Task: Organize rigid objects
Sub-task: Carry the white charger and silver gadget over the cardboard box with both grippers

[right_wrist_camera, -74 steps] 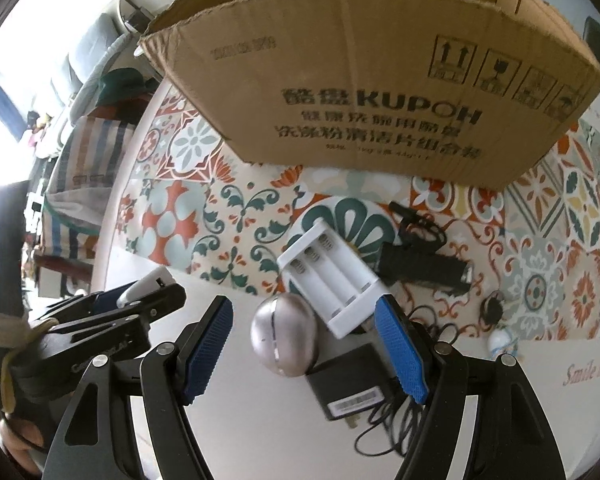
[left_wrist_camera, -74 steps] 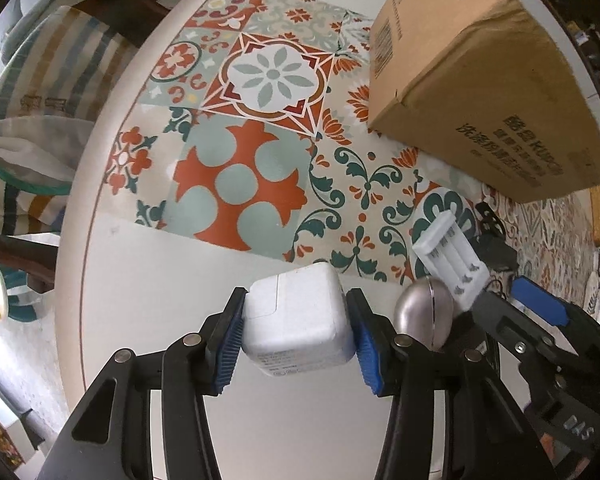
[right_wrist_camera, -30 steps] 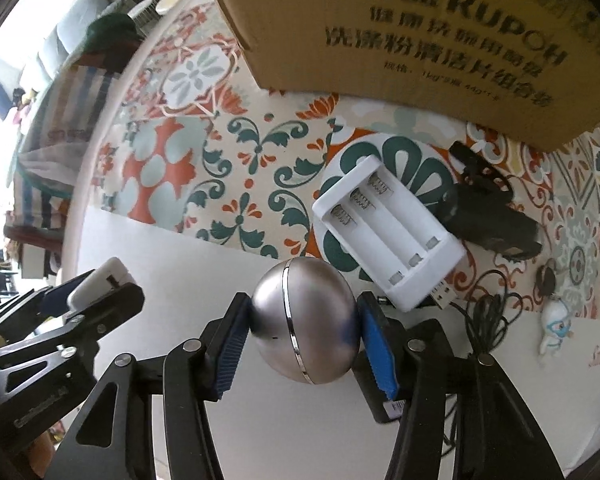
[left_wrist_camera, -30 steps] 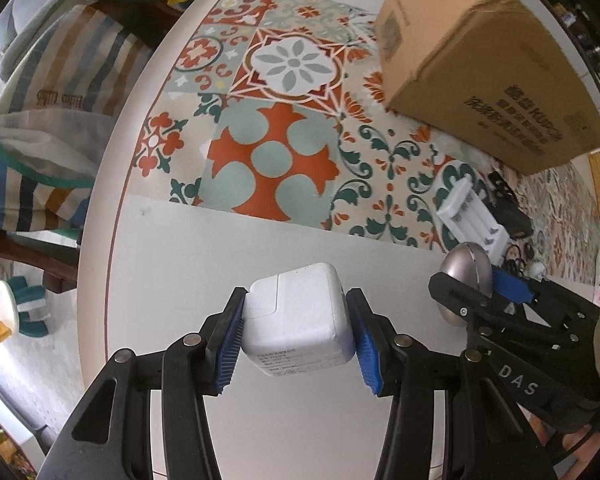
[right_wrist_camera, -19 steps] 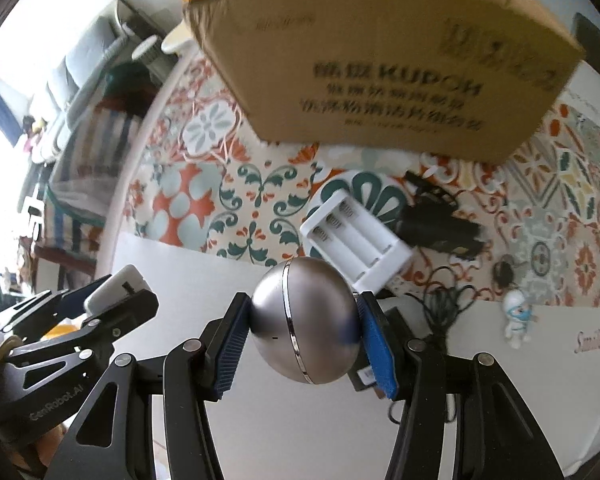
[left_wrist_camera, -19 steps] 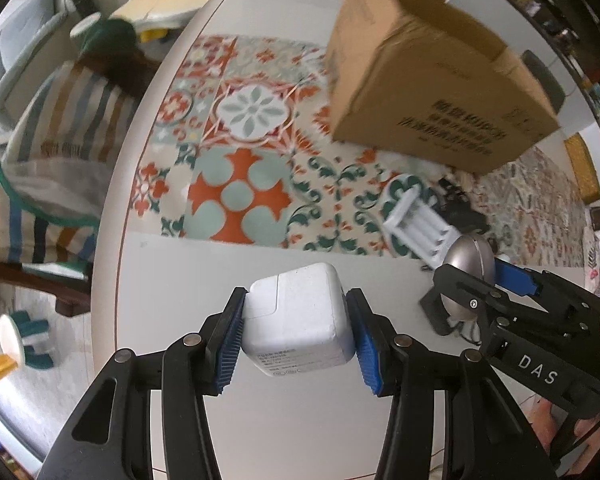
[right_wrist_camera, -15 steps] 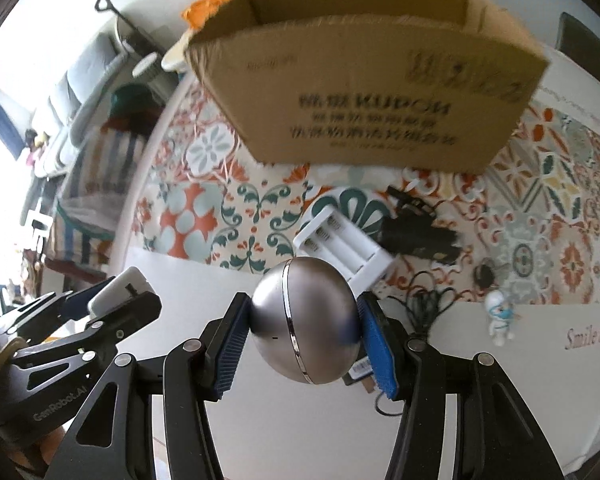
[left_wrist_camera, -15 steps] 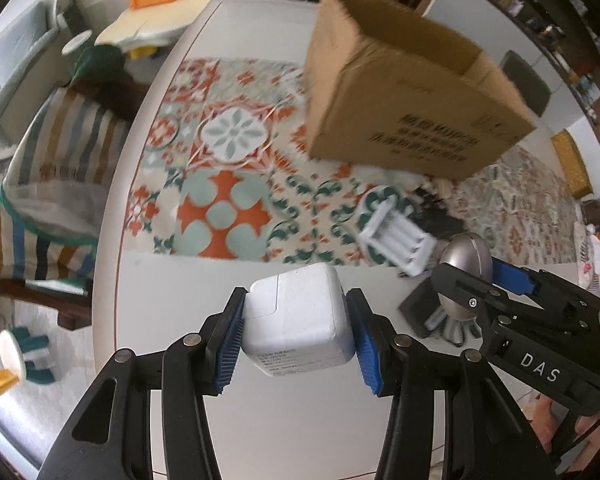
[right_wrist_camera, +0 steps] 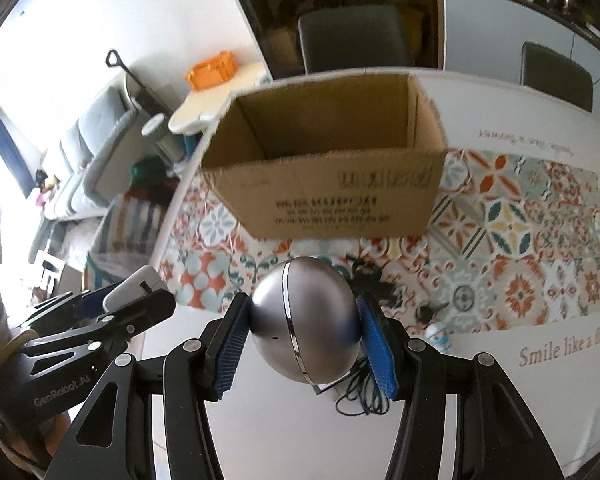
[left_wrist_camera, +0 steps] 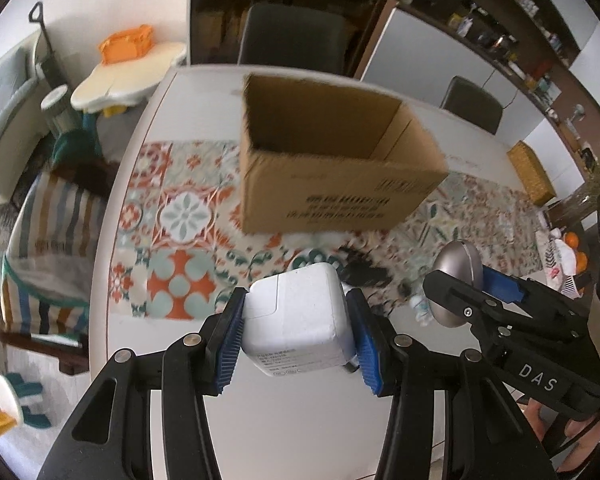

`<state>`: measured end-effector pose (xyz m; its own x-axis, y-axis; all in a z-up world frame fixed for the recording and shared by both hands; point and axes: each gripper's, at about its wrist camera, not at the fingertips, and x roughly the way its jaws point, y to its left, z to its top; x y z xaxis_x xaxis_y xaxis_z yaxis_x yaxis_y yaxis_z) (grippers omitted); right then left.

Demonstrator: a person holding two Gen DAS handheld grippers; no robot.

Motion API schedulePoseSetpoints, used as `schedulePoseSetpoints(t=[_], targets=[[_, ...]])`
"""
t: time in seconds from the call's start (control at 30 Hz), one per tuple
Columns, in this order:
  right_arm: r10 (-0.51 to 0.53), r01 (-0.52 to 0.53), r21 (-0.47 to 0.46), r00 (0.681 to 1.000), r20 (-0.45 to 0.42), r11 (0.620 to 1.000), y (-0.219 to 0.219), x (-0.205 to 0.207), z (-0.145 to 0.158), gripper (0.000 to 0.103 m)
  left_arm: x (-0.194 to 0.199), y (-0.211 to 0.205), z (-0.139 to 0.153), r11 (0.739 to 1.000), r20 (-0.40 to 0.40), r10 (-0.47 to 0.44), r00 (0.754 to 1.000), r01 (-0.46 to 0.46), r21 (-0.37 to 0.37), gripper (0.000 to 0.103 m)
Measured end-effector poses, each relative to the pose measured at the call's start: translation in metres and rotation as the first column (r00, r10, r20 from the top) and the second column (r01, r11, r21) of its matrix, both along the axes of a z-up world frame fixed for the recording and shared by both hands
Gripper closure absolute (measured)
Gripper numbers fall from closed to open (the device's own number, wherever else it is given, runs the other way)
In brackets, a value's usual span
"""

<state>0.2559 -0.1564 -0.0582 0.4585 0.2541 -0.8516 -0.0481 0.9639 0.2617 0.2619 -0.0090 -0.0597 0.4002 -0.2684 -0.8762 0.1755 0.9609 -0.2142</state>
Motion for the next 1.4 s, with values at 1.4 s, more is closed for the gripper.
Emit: schedulePoseSetpoints(t=[1.4], targets=[[-0.01,0.011,-0.01,0.991,0.133,1.0,-0.037,0.117,0.046,0.048,0.129,-0.035,0.038,1.0,0.094,0.018,0.995,-0.018,0.002,0.054]])
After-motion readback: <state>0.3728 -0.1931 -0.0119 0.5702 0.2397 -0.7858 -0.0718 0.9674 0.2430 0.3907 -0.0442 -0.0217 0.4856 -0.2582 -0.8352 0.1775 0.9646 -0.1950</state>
